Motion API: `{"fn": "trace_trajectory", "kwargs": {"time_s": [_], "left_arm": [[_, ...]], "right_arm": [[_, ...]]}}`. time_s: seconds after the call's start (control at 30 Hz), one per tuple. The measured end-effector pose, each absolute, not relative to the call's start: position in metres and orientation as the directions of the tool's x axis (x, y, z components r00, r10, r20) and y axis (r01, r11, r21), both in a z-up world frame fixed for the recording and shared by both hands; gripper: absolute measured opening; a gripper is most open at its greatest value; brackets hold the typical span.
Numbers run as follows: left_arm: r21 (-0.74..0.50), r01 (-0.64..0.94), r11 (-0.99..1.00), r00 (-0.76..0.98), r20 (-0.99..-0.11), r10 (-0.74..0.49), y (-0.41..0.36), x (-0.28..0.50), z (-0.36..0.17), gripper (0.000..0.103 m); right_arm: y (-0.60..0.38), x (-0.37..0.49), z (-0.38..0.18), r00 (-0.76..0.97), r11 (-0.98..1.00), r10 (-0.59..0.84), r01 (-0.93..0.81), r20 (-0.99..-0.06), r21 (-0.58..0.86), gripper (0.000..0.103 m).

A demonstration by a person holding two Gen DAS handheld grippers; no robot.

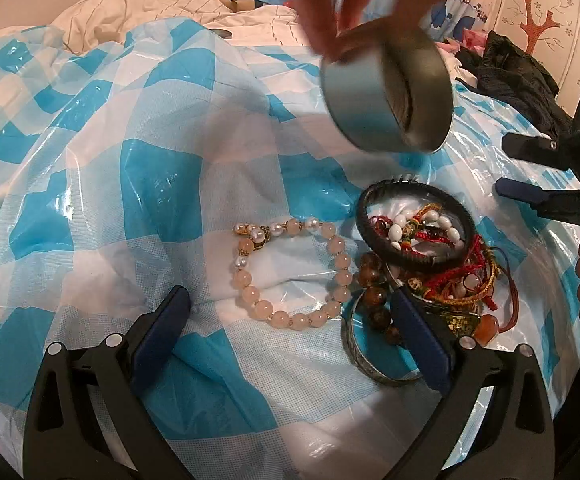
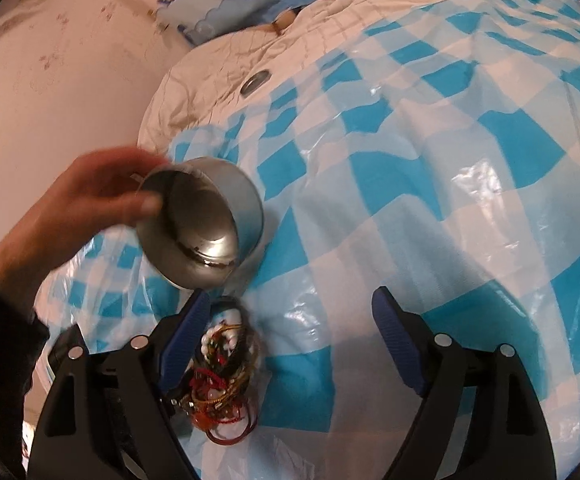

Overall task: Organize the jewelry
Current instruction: 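Tip the silver tin by hand, pouring its jewelry onto the bracelet pile, then grasp the black leather bracelet from the pile with the right tool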

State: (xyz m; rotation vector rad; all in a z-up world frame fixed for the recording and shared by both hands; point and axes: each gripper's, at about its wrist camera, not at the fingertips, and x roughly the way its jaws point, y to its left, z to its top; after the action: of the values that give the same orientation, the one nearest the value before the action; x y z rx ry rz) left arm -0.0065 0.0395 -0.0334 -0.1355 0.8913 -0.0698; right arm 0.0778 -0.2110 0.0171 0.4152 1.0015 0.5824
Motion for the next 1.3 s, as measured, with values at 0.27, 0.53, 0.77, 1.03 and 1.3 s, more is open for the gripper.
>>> {"fn": "trace_trajectory", "kwargs": {"time_s": [0.27, 0.53, 0.77, 1.03, 1.3], "left_arm": [[-0.147, 0.005, 0.989, 0.627, -0.770, -0.118, 0.040, -0.006, -0.033, 0.097], [-0.147, 0.004, 0.989, 0.627, -0.770, -0.118, 0.040, -0.006, -0.033, 0.097], [-0.147, 0.004, 0.989, 0.627, -0.770, -0.117, 0.040, -0.007, -0.031, 0.097], [-0.135, -0.008, 0.991, 0.604, -0.791, -0.103, 0.036, 0.002, -0.030, 0.097], [-0.094, -0.047, 0.994, 0.554, -0.831, -0.052, 0.032, 0.014, -0.031, 0.096]], "right_arm": [[-0.180, 0.065, 0.017, 0.352, 0.788, 0.604, -0.397, -0.715, 0.470, 0.080], [-0.171, 0.058, 0.021, 0.403, 0.797, 0.589, -0.434, -0.701, 0.420, 0.080], [-0.168, 0.056, 0.023, 0.485, 0.823, 0.560, -0.422, -0.672, 0.381, 0.080], [-0.145, 0.053, 0.020, 0.504, 0.832, 0.517, -0.487, -0.692, 0.267, 0.080], [-0.144, 0.054, 0.017, 0.484, 0.822, 0.528, -0.498, -0.698, 0.276, 0.080]]}}
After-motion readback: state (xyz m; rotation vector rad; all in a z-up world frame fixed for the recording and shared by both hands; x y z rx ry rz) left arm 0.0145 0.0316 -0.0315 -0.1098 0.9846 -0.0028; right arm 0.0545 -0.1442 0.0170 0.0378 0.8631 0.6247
